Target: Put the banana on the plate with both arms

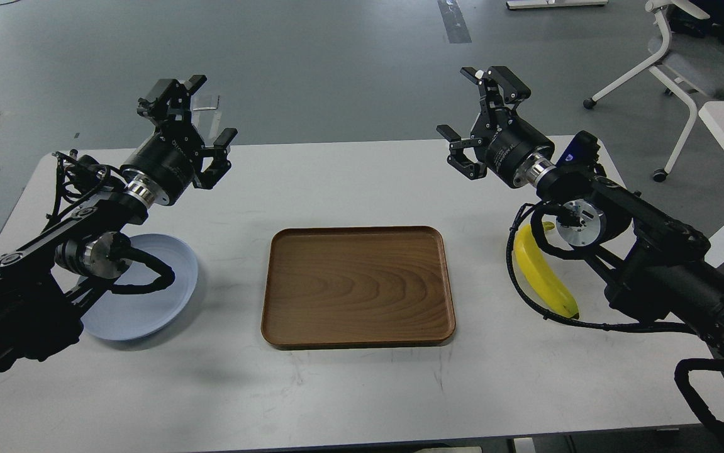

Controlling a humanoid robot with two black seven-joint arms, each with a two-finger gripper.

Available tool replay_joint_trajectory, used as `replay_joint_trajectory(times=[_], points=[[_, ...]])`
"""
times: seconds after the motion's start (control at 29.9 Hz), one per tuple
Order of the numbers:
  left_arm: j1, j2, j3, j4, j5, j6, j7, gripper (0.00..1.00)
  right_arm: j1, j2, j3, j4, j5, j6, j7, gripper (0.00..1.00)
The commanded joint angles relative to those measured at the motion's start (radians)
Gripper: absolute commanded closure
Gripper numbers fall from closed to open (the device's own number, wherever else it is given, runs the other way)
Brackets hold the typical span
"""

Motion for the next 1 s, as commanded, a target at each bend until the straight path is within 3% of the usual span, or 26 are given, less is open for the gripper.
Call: replay_joint_trajectory(times=[0.0,0.23,0.7,0.77,0.87,0.94,0.97], points=[[0.006,-0.009,0.002,0.000,0.001,0.021,0.000,0.02,0.000,-0.019,0.001,0.006,-0.001,0.000,0.000,0.00],[0.002,-0.057,0.010,0.028,0.003,0.030,0.001,0.02,0.000,-0.022,0.001,0.006,-0.001,-0.003,0.000,0.00],[-0.003,-0.042,0.016,0.031,0.042,0.033,0.000,0.02,0.000,-0.022,0.001,0.006,-0.002,-0.003,0.002,0.00],[-0.006,-0.042,0.018,0.038,0.131,0.082,-0.011,0.02,0.000,-0.025,0.001,0.006,-0.002,-0.003,0.003,0.00],[-0.013,-0.043,0.024,0.058,0.381,0.267,-0.026,0.02,0.000,-0.031,0.000,0.006,-0.004,-0.005,0.005,0.00],[-0.015,-0.032,0.074,0.041,0.705,0.411,-0.025,0.02,-0.001,-0.033,0.000,0.006,-0.005,-0.008,0.006,0.00],[-0.014,-0.023,0.091,0.031,0.780,0.435,-0.025,0.02,-0.001,-0.034,0.000,0.006,-0.005,-0.008,0.006,0.00]])
